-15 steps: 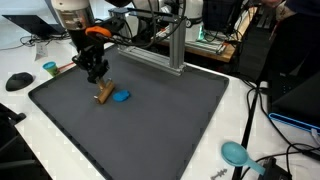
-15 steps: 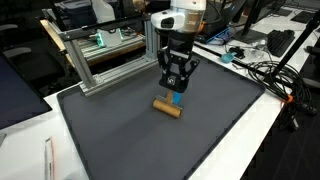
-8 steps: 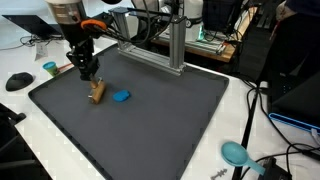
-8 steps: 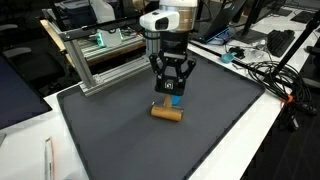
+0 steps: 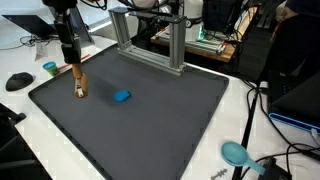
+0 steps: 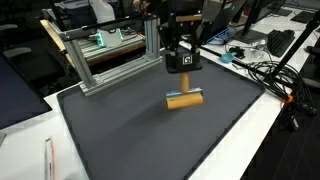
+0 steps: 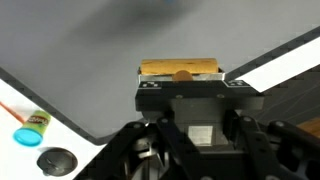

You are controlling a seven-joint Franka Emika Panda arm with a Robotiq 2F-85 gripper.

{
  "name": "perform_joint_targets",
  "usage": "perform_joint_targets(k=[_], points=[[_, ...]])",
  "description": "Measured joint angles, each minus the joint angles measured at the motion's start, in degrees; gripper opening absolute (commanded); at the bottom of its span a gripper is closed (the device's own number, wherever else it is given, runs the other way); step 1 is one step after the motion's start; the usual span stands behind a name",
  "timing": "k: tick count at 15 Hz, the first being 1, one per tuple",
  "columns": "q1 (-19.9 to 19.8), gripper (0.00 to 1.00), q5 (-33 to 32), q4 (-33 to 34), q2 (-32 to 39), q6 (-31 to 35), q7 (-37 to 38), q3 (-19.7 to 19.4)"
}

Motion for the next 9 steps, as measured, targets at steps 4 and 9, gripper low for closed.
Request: perform_joint_targets(k=[4, 9], points=[[0.37, 0.22, 1.85, -0.06, -1.69, -0.03, -10.87, 3.60], [-0.02, 0.22, 6.56, -2.12, -1.34, -0.70, -26.60, 7.28]])
